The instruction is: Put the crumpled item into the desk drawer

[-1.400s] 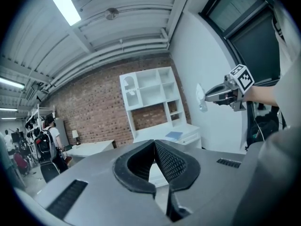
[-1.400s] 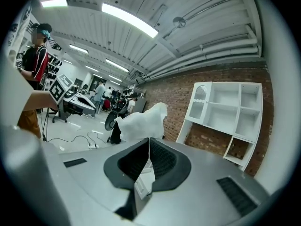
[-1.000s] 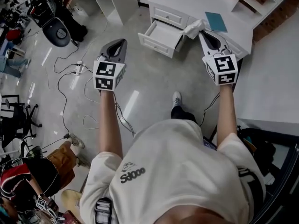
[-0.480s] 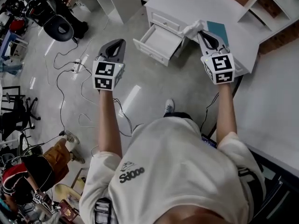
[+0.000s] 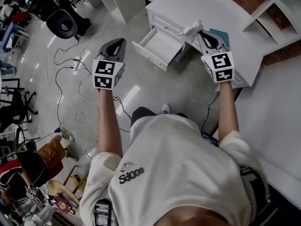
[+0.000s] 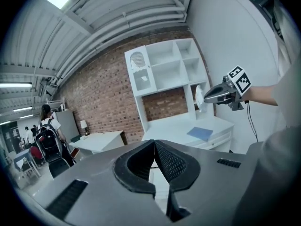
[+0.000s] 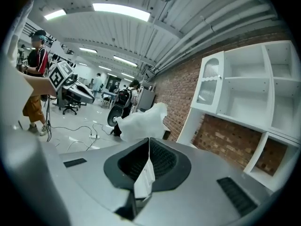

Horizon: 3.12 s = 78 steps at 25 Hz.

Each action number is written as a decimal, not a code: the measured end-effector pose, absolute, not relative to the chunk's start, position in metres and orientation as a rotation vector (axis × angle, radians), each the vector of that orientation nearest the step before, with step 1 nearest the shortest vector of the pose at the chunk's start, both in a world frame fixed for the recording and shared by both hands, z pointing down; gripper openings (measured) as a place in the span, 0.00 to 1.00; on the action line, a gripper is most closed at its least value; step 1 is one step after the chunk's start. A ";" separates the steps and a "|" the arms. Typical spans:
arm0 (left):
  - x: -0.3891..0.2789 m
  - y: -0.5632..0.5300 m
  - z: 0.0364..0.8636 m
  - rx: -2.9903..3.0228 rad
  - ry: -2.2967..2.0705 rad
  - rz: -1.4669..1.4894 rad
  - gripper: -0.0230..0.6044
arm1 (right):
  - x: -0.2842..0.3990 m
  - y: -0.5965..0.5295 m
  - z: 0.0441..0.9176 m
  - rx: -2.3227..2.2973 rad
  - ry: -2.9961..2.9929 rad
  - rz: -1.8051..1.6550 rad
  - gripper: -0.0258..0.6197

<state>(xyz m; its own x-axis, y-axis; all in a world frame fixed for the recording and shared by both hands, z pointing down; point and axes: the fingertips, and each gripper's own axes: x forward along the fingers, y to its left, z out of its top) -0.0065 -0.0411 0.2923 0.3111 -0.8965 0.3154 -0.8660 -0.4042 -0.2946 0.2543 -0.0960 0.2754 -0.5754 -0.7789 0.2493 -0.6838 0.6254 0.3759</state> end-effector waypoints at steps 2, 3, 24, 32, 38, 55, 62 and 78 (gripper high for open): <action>-0.010 -0.048 0.293 -2.488 1.697 -0.669 0.07 | 0.250 -0.105 0.276 1.147 -2.465 -0.328 0.06; -0.012 -0.052 0.293 -2.492 1.707 -0.667 0.06 | 0.247 -0.109 0.276 1.141 -2.466 -0.327 0.06; -0.130 -0.256 0.349 -2.590 1.802 -0.703 0.06 | 0.115 -0.317 0.341 0.973 -2.433 -0.161 0.06; -0.159 -0.336 0.416 -2.661 1.821 -0.801 0.06 | 0.070 -0.402 0.437 0.910 -2.385 0.036 0.06; -0.186 -0.385 0.469 -2.743 1.844 -0.833 0.06 | 0.030 -0.449 0.515 0.868 -2.314 0.158 0.06; -0.215 -0.437 0.644 -2.976 1.879 -1.019 0.06 | 0.001 -0.497 0.742 0.858 -2.056 0.499 0.06; -0.232 -0.446 0.717 -3.039 1.966 -1.014 0.06 | -0.007 -0.516 0.844 0.829 -1.947 0.522 0.06; -0.260 -0.476 0.832 -3.115 1.892 -1.121 0.06 | -0.017 -0.536 1.018 0.742 -1.783 0.637 0.06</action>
